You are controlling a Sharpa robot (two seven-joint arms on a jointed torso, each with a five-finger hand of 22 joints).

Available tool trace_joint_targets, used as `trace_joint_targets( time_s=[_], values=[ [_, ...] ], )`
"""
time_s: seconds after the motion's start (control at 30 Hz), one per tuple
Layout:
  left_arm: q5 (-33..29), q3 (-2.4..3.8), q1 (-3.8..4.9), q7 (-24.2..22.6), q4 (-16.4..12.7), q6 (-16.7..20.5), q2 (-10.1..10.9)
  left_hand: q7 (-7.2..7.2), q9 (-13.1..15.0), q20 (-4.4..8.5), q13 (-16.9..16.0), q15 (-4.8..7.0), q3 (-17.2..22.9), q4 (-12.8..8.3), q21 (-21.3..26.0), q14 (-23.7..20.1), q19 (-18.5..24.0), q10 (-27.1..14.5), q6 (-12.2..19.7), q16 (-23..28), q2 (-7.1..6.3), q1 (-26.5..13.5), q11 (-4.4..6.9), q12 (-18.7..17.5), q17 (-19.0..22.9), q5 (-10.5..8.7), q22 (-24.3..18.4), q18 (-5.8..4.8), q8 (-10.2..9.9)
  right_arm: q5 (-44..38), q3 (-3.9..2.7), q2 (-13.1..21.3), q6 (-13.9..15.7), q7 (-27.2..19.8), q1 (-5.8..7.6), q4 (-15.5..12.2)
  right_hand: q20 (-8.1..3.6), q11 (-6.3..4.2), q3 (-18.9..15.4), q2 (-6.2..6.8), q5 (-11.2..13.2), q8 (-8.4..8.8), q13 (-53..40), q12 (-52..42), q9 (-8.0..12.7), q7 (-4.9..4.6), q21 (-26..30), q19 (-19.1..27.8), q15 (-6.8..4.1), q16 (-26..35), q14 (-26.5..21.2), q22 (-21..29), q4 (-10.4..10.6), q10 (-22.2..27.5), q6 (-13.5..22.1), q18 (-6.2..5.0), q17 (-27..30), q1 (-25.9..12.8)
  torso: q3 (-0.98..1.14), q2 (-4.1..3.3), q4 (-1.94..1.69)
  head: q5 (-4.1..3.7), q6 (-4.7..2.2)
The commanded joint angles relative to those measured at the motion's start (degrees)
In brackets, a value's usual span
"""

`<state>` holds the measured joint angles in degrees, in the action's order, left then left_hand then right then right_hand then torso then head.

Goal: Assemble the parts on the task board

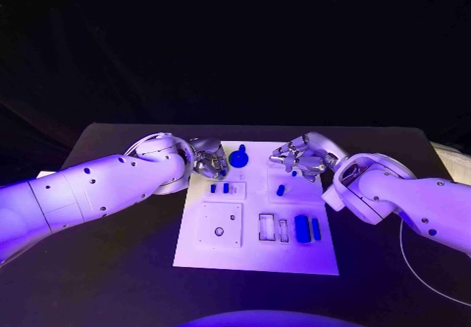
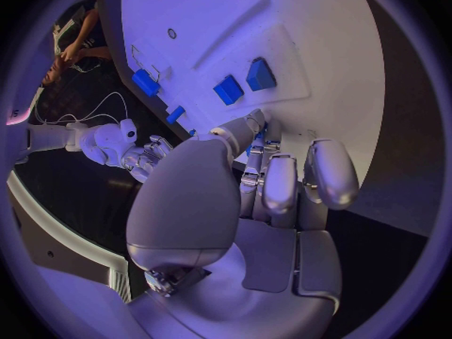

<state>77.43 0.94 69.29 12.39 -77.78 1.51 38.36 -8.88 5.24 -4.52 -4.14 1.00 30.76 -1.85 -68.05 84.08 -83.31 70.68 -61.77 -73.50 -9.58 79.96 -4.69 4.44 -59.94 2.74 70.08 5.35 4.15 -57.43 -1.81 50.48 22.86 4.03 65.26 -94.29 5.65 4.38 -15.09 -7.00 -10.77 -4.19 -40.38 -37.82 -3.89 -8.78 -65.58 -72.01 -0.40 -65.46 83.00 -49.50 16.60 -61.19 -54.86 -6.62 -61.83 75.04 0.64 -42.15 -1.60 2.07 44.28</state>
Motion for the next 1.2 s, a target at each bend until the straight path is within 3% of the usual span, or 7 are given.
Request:
trace_joint_targets(
  time_s=[0.03, 0.17, 0.63, 0.97, 1.2],
  values=[
    [-0.3, -0.05, -0.02, 0.4, -0.2, -2.0, -0.2, -0.18, -0.2, -0.39, 0.2, -0.50, -0.4, 0.0, 0.3, 0.8, 0.1, -0.7, 0.5, -0.3, -0.02, -0.7, -0.09, -0.6, 0.3, 0.01, -0.1, -0.28, -0.3, -0.1, 0.00, -0.1, -0.7, -0.3, -0.04, -0.1, -0.03, -0.10, -0.4, -0.03, -0.3, -0.11, 0.1, 0.3, 0.0, -0.34, 0.4, 0.2, 0.08, 0.3, -0.5, 0.0, -0.1, 0.0, -0.1, -1.10, 0.0, 0.3, 0.08, 0.05, -0.02, 0.05, -0.03],
    [-0.3, -0.08, -0.02, 0.8, -0.2, -2.4, -0.2, -0.33, -0.4, -0.56, 0.3, -0.70, -0.4, 0.0, 0.4, 0.7, 0.1, -1.5, 0.9, -0.2, -0.18, -1.0, -0.32, -0.8, 0.5, 0.01, -0.2, -0.27, -0.4, 0.0, 0.00, -0.1, -0.7, -0.3, -0.04, -0.1, -0.03, -0.11, -0.4, -0.03, -0.3, -0.12, 0.1, 0.3, 0.0, -0.34, 0.4, 0.2, 0.08, 0.3, -0.5, 0.1, -0.1, 0.0, -0.1, -1.10, 0.1, 0.3, -0.01, 0.01, 0.04, 0.09, 0.04],
    [0.9, -0.10, -0.02, 0.8, -0.3, -1.4, -0.2, -0.51, -0.5, -0.76, 0.3, -0.89, -0.4, 0.0, 0.4, 0.5, 0.1, -2.3, 0.8, 0.1, -0.19, -1.2, -0.55, -0.9, 1.2, 0.01, -0.1, -0.30, -0.3, 0.5, 0.00, -0.1, -0.7, -0.4, -0.04, -0.1, -0.04, -0.11, -0.4, -0.05, -0.3, -0.14, 0.1, 0.3, -0.1, -0.34, 0.4, 0.2, 0.08, 0.2, -0.4, 0.0, -0.1, 0.0, -0.1, -1.09, -0.1, 0.3, -0.02, 0.01, -0.01, 0.07, -0.06],
    [0.8, -0.09, -0.03, 0.8, -0.1, 0.8, 0.1, 0.36, -1.6, -1.28, 0.6, -1.38, -1.0, -0.7, 4.3, 0.2, 1.0, -10.0, 7.6, 0.4, -1.05, -1.5, -1.19, -1.0, 2.6, -0.01, -3.5, 0.54, -0.7, 0.6, 0.00, 0.1, -0.3, -0.4, -0.04, 0.0, -0.02, 0.05, -0.9, -0.09, -0.4, -0.12, 1.6, 1.5, 0.0, -0.48, 1.4, 0.3, 0.16, 1.2, -0.5, 1.3, -0.2, 1.0, 0.1, -1.27, 0.5, 0.7, -0.05, -0.02, 0.06, 0.04, -0.19],
    [0.5, -0.07, -0.02, 0.9, 0.2, 1.7, 0.6, 0.37, -1.6, -1.47, 0.6, -1.58, -1.3, -1.1, 4.9, 0.2, 0.9, -11.6, 8.8, 0.2, -0.42, -0.8, -1.46, -0.8, 2.7, 0.04, -3.9, 0.63, -0.6, 0.6, 0.01, 0.6, -0.3, 0.0, -0.04, -0.1, 0.02, 0.14, -1.3, -0.23, -0.4, -0.14, 3.0, 2.4, 0.0, -0.55, 1.9, 0.2, 0.22, 1.9, -0.5, 2.0, -0.2, 1.4, 0.2, -1.34, 1.0, 0.9, -0.02, -0.01, -0.03, 0.19, -0.22]
  ],
)
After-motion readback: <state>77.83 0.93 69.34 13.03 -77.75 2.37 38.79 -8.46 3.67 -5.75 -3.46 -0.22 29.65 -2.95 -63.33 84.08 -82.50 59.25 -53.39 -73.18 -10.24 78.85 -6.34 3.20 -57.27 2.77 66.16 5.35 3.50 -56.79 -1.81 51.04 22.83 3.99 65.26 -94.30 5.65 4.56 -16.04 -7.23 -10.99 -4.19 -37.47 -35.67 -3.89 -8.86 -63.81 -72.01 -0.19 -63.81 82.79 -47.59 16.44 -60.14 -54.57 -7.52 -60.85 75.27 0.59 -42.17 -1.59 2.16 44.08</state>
